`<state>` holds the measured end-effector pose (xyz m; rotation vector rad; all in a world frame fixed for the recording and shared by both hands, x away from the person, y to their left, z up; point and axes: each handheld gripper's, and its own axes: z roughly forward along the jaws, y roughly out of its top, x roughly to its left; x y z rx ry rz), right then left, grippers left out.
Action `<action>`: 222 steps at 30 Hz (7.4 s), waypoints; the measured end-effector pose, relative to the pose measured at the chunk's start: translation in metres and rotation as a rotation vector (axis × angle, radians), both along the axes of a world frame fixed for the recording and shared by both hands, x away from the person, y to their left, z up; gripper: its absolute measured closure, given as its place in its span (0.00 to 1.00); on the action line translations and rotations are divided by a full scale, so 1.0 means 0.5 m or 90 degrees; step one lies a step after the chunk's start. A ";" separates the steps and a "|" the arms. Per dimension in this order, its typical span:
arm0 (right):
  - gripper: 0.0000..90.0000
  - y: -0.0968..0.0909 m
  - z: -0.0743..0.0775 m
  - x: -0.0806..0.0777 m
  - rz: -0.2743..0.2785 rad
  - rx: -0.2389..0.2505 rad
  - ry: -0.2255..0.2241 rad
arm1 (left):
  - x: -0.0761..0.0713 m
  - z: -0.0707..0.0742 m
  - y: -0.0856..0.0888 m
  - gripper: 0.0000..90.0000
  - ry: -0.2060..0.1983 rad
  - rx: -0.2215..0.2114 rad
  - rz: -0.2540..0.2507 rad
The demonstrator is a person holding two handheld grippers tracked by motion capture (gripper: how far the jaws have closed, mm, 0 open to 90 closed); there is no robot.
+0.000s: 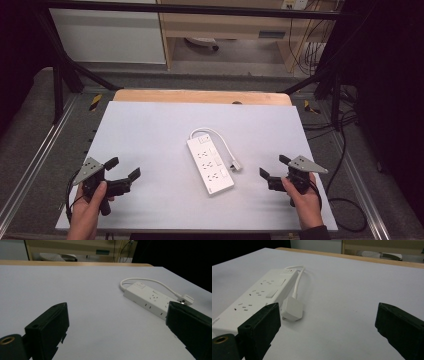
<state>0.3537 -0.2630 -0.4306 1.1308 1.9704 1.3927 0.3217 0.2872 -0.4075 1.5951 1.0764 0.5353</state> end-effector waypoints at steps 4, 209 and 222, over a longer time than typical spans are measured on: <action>0.07 0.006 0.002 -0.001 0.009 -0.007 0.001 | 0.004 -0.002 0.011 0.05 0.004 -0.008 0.008; 1.00 0.284 0.005 0.134 0.137 -0.079 0.057 | 0.006 -0.008 0.004 0.06 0.017 0.016 0.000; 1.00 0.284 -0.007 0.113 0.142 -0.095 0.084 | 0.005 -0.007 0.003 0.06 0.015 0.017 -0.002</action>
